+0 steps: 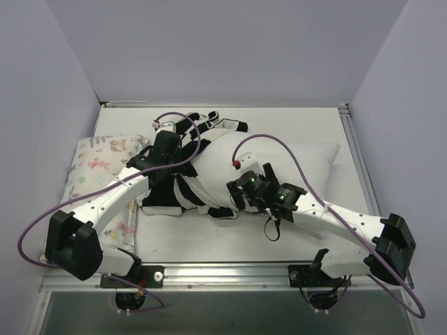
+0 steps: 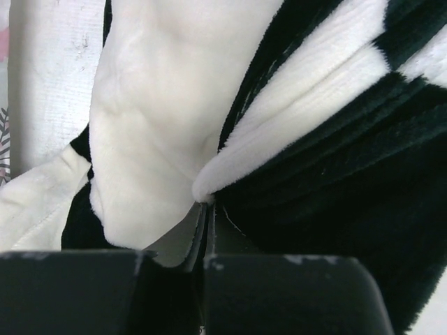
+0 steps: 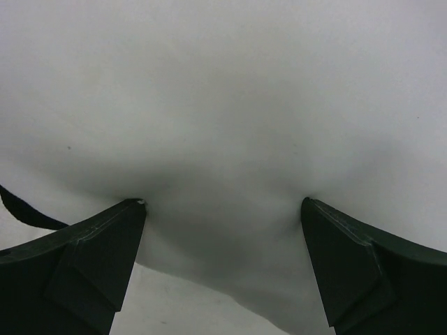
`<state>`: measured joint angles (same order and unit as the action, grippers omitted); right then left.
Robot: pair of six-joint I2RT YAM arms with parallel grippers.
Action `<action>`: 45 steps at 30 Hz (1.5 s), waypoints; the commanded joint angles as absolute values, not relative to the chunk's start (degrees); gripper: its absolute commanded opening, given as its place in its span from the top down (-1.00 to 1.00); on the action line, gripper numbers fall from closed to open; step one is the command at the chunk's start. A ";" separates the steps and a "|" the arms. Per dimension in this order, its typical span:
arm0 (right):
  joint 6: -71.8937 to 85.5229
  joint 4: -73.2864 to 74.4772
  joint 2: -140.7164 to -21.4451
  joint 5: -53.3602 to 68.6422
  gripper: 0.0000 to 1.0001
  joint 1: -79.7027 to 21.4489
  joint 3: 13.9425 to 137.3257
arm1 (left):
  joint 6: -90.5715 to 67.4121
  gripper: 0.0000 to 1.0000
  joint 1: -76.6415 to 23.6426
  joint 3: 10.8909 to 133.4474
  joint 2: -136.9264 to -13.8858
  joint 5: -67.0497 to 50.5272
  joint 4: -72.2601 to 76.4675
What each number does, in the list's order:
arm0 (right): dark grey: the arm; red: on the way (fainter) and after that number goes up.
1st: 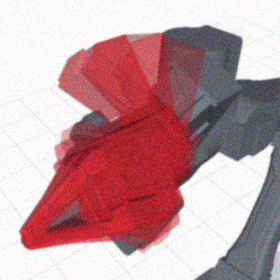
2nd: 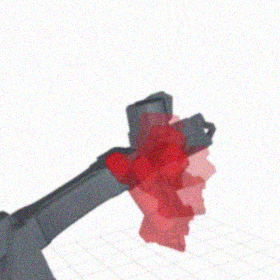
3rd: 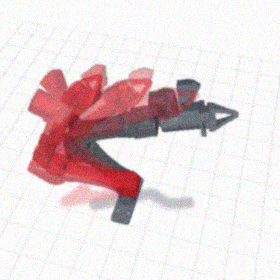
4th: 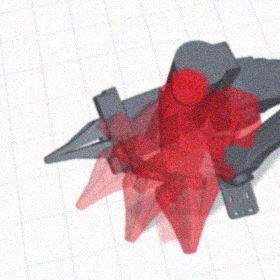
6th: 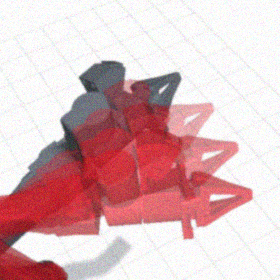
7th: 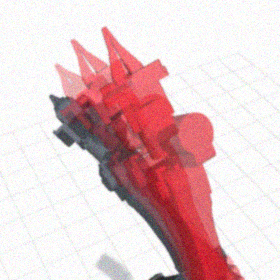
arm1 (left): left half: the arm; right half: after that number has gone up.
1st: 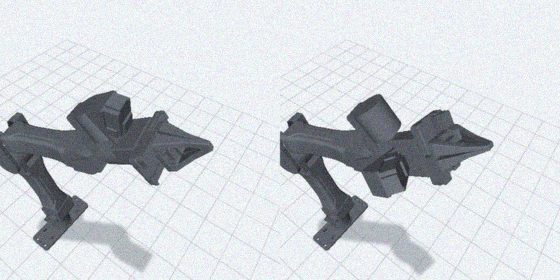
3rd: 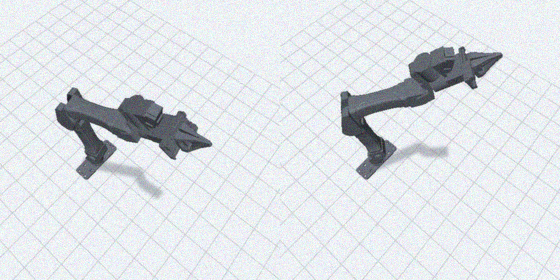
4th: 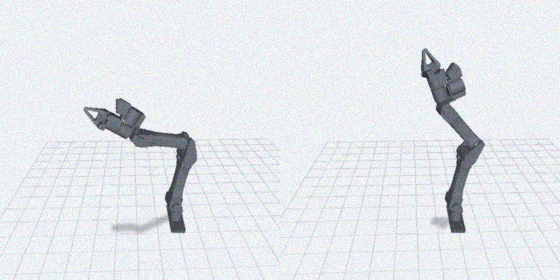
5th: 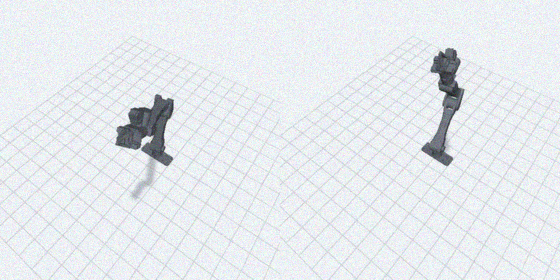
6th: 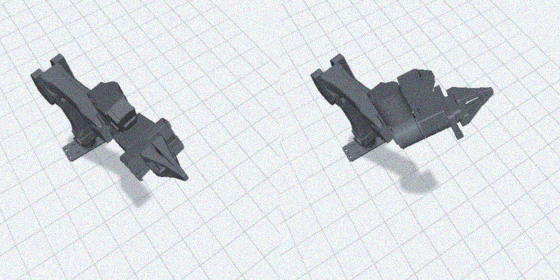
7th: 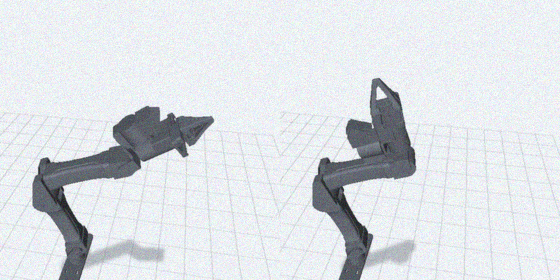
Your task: Remove the pillowcase from the pillow
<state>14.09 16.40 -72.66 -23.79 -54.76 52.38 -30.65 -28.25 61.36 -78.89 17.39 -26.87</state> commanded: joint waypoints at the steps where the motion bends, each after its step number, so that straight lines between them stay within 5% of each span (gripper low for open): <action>1: 12.92 14.33 -72.43 -30.97 -1.00 -57.30 52.12 | -30.23 1.00 -29.70 63.63 -80.33 14.59 -27.77; 8: 11.77 8.28 -77.84 -21.90 -1.00 -58.54 50.63 | -29.36 1.00 -30.67 65.21 -79.81 13.45 -27.77; 11: 13.35 7.38 -85.39 -20.92 -0.69 -55.82 52.72 | -28.92 0.94 -31.72 66.27 -77.61 13.01 -28.03; 14: 15.72 9.57 -87.89 -20.38 0.99 -53.62 55.10 | -28.65 0.61 -32.43 67.23 -74.54 12.66 -28.91; 15: 16.17 10.28 -87.46 -19.96 1.00 -53.35 55.89 | -28.57 0.43 -32.95 67.41 -73.66 13.09 -29.26; 17: 17.31 10.46 -85.36 -19.08 1.00 -52.48 56.42 | -28.21 -0.30 -34.18 67.06 -70.59 14.41 -29.88; 20: 19.59 12.48 -82.72 -14.60 1.00 -49.75 58.35 | -29.61 -0.53 -38.75 64.52 -65.49 19.32 -29.97; 33: 21.45 22.23 -73.83 -9.14 1.00 -47.99 67.93 | -34.45 -0.63 -52.65 40.69 -65.90 28.38 -4.75; 36: 20.48 24.69 -72.51 -9.23 1.00 -47.73 70.31 | -37.25 -0.60 -52.65 41.92 -69.16 37.15 -6.84; 38: 20.13 25.57 -71.37 -9.14 1.00 -47.03 70.32 | -40.41 -0.34 -51.69 42.54 -69.87 42.33 -10.96; 40: 20.04 25.84 -69.62 -9.05 1.00 -46.32 69.70 | -44.88 0.16 -49.32 44.29 -70.40 47.71 -15.45; 41: 20.04 26.36 -69.00 -8.97 1.00 -45.10 69.35 | -45.96 0.65 -47.74 44.91 -70.40 47.90 -19.56; 43: 20.21 26.72 -66.81 -8.27 1.00 -43.34 68.56 | -45.97 0.97 -41.68 44.83 -69.70 47.46 -20.74; 45: 20.39 27.77 -65.40 -7.56 1.00 -40.19 68.55 | -45.62 1.00 -35.72 44.47 -67.60 46.85 -21.71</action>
<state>20.18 26.24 -70.76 -7.18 -44.14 66.92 -43.13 -43.24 42.96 -70.22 40.12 -16.64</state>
